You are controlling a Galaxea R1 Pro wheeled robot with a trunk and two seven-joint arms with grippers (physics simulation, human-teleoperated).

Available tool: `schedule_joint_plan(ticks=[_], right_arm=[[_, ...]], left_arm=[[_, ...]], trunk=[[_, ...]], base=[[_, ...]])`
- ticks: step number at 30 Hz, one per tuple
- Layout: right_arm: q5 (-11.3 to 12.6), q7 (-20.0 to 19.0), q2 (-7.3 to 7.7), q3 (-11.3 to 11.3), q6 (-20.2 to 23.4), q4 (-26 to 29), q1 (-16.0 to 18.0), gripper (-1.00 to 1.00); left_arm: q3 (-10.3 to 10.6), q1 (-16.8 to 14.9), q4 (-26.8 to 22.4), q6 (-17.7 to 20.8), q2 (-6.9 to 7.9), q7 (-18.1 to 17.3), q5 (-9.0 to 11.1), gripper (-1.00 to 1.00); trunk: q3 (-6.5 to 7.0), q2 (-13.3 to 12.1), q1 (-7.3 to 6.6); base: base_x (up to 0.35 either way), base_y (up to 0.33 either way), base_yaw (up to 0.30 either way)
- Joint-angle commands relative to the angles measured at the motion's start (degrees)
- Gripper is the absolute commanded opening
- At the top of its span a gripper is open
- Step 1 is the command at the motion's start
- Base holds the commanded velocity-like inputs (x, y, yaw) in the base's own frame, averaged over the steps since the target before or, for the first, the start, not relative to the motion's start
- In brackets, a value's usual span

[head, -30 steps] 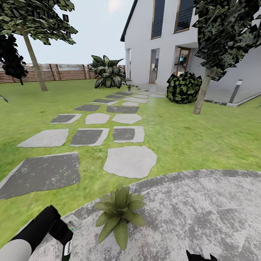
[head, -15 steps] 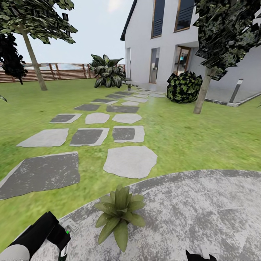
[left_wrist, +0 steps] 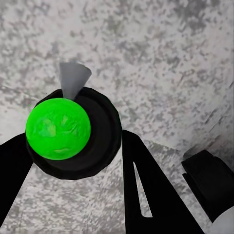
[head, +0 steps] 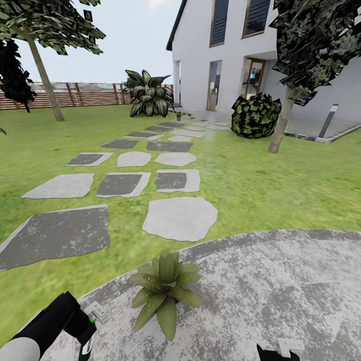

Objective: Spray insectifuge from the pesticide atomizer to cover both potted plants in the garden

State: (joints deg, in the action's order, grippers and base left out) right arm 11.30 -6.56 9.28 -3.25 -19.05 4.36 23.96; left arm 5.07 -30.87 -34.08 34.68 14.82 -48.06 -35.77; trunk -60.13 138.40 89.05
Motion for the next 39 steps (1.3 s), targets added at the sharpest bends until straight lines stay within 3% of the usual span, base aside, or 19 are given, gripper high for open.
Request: schedule_joint_plan(ticks=[1,3,7,10,12,17,29,39], right_arm=[[0.59,-0.3,0.03,-0.39,-0.22,-0.08,0.04,1.0],[0.51,-0.32,0.03,-0.51,-0.26,-0.29,0.04,1.0],[0.48,-0.31,0.0,-0.54,-0.28,-0.21,0.04,1.0],[0.44,-0.3,0.05,-0.6,-0.33,-0.37,0.04,1.0],[0.39,-0.26,-0.01,-0.65,-0.36,-0.67,0.04,1.0],[0.47,-0.22,0.06,-0.61,-0.37,-0.68,0.04,1.0],[0.47,-0.21,0.09,-0.57,-0.37,-0.67,0.04,1.0],[0.41,-0.36,0.19,-0.62,-0.35,-0.74,0.04,1.0]], left_arm=[[0.12,0.03,-0.11,0.15,0.12,-0.38,-0.28,-1.0],[-0.67,0.08,-0.11,0.07,0.16,-0.42,-0.17,-1.0],[-4.35,-0.24,-0.24,0.02,-0.56,-0.37,-0.12,-1.0],[-5.08,-2.61,-0.41,0.12,-1.74,-0.39,-0.04,-1.0],[-4.88,-5.92,-0.47,2.26,-3.39,-0.44,-0.42,-1.0],[-4.76,-7.1,-0.81,4.55,-4.34,-0.45,-0.5,-1.0],[-4.28,-6.34,-0.19,4.4,-4.23,-0.61,-0.63,-1.0],[-1.75,-6.37,0.2,3.88,-3.5,-2.09,-0.74,-1.0]], trunk=[[-0.07,0.02,-0.01],[-0.09,0.02,-0.01],[-0.1,0.02,-0.01],[-0.1,0.02,-0.01],[-0.1,0.02,-0.01],[-0.1,0.02,-0.01],[-0.1,0.02,-0.01],[-0.1,0.02,-0.01]], base=[[0.0,0.0,0.0],[0.0,0.0,0.0],[0.0,0.0,0.0],[0.0,0.0,0.0],[0.0,0.0,0.0],[0.0,0.052,0.0],[-0.011,0.098,0.0],[-0.028,0.001,0.0]])
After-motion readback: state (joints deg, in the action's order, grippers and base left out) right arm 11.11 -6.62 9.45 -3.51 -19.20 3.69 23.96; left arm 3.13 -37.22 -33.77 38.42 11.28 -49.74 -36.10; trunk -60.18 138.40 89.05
